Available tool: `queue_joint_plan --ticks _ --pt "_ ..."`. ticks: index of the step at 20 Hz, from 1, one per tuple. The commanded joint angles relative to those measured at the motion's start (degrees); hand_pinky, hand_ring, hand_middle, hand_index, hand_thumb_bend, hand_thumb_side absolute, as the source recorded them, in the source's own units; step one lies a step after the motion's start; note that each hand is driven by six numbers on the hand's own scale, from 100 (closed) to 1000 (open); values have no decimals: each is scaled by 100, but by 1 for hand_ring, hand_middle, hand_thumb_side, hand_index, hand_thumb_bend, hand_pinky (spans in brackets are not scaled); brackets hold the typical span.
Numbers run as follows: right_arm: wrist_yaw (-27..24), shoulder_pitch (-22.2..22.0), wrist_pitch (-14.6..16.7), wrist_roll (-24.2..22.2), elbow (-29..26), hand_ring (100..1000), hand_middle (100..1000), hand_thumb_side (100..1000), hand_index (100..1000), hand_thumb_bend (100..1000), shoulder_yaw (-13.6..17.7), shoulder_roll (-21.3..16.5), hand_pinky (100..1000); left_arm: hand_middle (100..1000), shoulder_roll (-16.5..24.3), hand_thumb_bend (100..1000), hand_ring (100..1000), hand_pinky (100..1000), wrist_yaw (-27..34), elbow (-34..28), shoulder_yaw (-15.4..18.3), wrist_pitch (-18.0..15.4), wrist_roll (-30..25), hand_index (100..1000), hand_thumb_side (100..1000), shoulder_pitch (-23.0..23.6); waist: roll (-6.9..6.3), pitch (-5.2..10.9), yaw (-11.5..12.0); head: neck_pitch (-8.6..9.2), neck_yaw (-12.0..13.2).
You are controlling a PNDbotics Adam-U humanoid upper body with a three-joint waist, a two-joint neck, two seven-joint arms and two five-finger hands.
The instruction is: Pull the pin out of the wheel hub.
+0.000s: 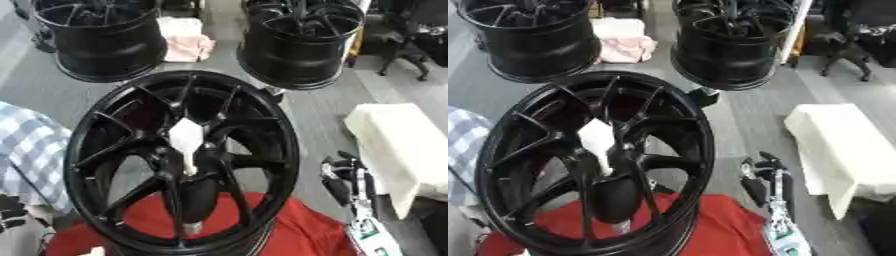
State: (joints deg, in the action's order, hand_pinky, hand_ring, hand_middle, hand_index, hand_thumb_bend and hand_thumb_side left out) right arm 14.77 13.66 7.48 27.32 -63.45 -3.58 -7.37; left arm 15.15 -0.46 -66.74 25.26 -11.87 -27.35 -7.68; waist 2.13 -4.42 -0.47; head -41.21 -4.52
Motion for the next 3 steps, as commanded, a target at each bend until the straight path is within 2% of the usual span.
queue_joint_plan --ticks 1,3 --pt "-23 92 39 -27 -10 599 598 445 823 136 -19 -111 726 633 122 404 716 715 3 -83 -4 -30 -5 750 721 -52 -17 42 -15 69 -20" --pt "-42 88 58 -33 -14 599 598 445 823 137 -31 -122 726 633 121 403 717 715 7 -82 -4 -32 -2 750 721 -53 -22 35 -9 62 -24"
